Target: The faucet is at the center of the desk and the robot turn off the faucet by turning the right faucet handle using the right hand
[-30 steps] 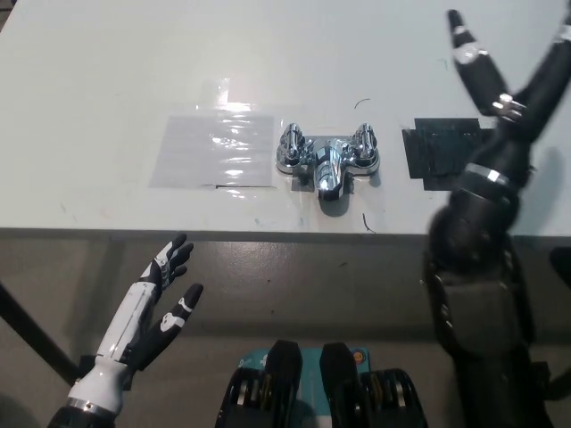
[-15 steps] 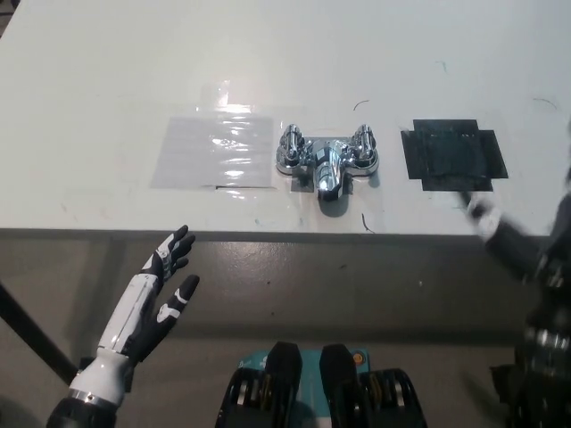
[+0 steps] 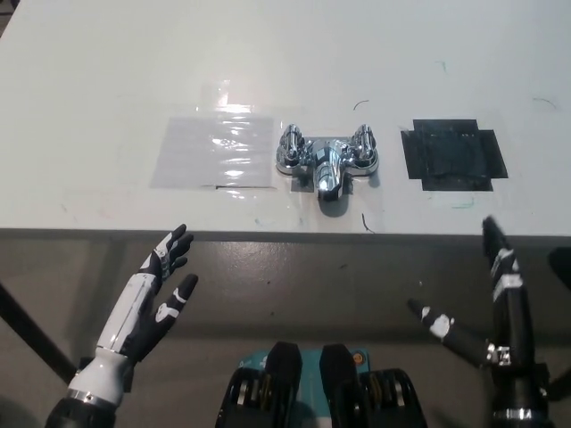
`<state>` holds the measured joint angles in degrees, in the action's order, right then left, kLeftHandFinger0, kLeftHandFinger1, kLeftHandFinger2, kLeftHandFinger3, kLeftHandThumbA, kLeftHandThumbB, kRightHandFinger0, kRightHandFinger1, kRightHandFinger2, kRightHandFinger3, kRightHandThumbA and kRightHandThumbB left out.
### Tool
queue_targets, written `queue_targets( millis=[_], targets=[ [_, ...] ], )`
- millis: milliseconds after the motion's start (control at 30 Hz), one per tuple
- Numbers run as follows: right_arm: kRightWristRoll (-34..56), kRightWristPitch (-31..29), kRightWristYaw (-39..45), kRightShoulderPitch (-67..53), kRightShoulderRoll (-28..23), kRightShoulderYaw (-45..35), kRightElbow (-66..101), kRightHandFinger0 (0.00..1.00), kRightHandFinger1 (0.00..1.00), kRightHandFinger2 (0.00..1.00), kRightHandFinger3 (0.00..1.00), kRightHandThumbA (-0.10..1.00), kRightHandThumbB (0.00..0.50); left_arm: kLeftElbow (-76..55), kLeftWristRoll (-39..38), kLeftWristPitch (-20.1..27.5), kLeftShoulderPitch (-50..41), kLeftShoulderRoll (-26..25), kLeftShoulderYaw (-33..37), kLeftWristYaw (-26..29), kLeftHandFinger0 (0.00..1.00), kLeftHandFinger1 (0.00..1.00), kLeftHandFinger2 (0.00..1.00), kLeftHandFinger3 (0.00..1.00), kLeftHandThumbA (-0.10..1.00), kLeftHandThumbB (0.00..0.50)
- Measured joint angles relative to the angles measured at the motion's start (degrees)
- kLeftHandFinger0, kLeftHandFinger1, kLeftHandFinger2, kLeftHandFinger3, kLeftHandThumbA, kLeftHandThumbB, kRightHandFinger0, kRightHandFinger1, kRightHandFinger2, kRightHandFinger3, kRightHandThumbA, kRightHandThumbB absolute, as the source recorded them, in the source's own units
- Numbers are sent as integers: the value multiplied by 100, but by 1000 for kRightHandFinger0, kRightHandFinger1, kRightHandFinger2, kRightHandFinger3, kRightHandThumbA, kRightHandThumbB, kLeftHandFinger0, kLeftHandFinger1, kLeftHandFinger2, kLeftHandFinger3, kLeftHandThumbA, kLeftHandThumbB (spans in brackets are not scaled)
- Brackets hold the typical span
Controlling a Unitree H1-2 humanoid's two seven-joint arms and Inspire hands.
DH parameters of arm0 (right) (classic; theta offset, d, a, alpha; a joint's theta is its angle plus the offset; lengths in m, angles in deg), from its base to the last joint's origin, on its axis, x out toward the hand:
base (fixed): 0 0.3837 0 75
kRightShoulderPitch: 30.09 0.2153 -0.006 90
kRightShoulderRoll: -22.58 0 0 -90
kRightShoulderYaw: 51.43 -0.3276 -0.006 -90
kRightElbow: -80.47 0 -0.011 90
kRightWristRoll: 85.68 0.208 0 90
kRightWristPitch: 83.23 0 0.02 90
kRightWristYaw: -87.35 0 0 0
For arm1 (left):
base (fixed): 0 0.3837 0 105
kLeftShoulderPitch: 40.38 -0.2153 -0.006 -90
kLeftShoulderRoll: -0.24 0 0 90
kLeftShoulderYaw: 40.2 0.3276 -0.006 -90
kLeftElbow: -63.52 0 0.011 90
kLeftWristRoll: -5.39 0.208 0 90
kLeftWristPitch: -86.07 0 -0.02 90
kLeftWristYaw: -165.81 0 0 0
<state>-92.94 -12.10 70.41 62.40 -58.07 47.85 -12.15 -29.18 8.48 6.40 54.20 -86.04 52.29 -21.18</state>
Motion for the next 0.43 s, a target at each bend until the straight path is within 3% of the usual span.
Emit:
queue_targets(
  millis=[433],
  targets=[
    [187, -50, 515, -346, 155, 23, -291, 1000, 1000, 1000, 1000, 1000, 103, -1, -35, 0, -210, 0, 1, 0, 1000, 1000, 1000, 1000, 827, 202]
  ],
)
